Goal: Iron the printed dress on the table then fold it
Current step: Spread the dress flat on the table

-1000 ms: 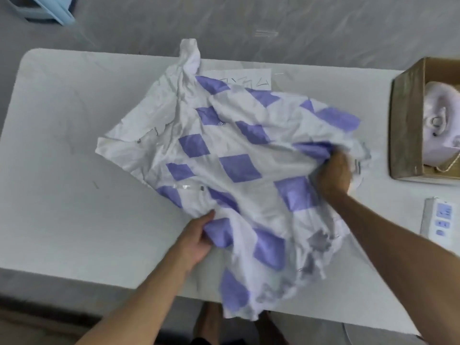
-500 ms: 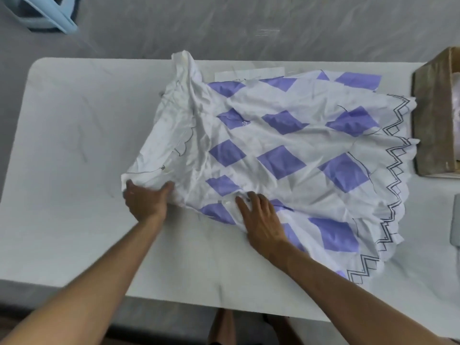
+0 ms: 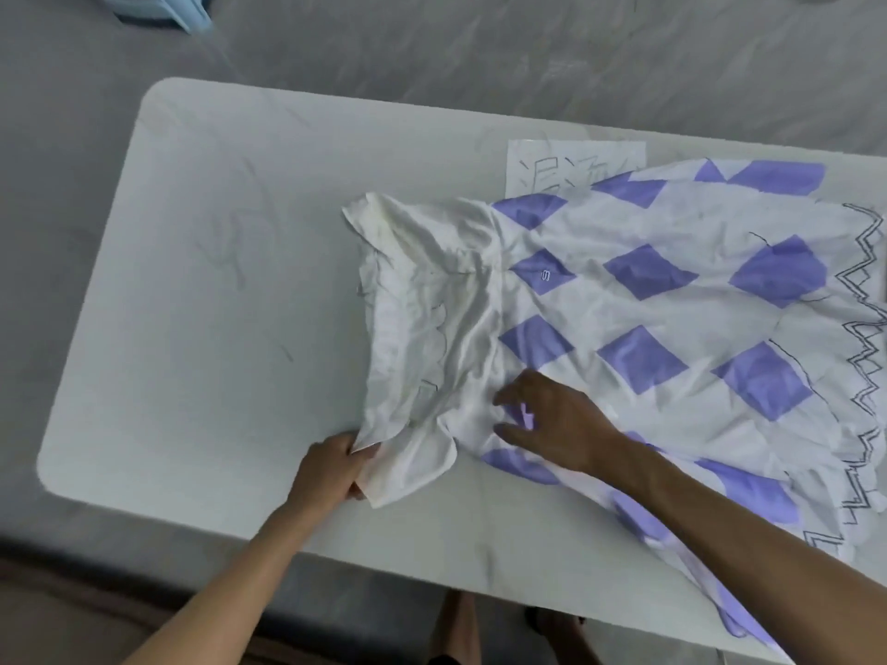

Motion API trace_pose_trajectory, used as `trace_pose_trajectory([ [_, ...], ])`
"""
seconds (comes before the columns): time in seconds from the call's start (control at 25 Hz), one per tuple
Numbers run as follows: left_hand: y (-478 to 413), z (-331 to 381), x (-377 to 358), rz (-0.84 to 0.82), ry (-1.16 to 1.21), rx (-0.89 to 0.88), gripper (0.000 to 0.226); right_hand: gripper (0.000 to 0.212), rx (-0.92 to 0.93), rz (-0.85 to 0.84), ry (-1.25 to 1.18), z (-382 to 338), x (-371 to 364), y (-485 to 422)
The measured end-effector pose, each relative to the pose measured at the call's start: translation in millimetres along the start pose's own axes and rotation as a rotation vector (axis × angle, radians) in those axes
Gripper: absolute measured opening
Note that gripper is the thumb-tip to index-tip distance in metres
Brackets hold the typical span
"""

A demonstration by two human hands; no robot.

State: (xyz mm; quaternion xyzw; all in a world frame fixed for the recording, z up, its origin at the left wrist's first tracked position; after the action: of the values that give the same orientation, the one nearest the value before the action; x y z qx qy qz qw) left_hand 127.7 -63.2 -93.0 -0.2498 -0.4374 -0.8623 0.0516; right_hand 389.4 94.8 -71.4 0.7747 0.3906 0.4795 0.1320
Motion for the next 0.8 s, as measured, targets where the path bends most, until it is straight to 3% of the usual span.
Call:
trace_pose_trajectory([
  [0.16,-3,7,1,0.429,-0.653,-0.504,0.055,0.059,-0.268,0.101,-0.404,-83,-17,-90],
  [0.24,-16,24,-11,0.484,-0.807,-0.727,0.061,0.06,-0.464,0.109,-0.578,-94,-27,-122],
  [0.36,-37,37,-35,0.437,-0.907,-0.929,0.052,0.034,-0.675,0.035,-1.064,-97,-31,-140],
  [0.44,-43,37,-44,0.396,-0.956,-0.941,0.041,0.018,-0.746,-0.007,-1.3,-100,-27,-146],
  [0.56,-50,36,-34,0.351,-0.955,-0.879,0.025,0.023,-0.761,-0.019,-1.372,-101,-17,-154],
  [0.68,-51,29,-14,0.354,-0.788,-0.862,0.023,0.024,-0.767,0.027,-1.249,-105,-10,-170],
  [0.8,-49,19,0,0.422,-0.348,-0.733,0.015,0.016,-0.626,0.154,-0.985,-115,0,-178],
])
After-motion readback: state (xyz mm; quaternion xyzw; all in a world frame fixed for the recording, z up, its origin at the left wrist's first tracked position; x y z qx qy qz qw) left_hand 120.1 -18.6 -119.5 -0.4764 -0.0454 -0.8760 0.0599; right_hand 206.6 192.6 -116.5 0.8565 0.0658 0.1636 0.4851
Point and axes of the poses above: each hand's wrist, its own y-axis away from the middle knuckle, its own x-axis out of the back of the hand, z = x × y, the point moved 2 cm from there along -y, towards the middle knuckle, and after that the axes turned 11 degrees about -x, right-handed, at the moved point
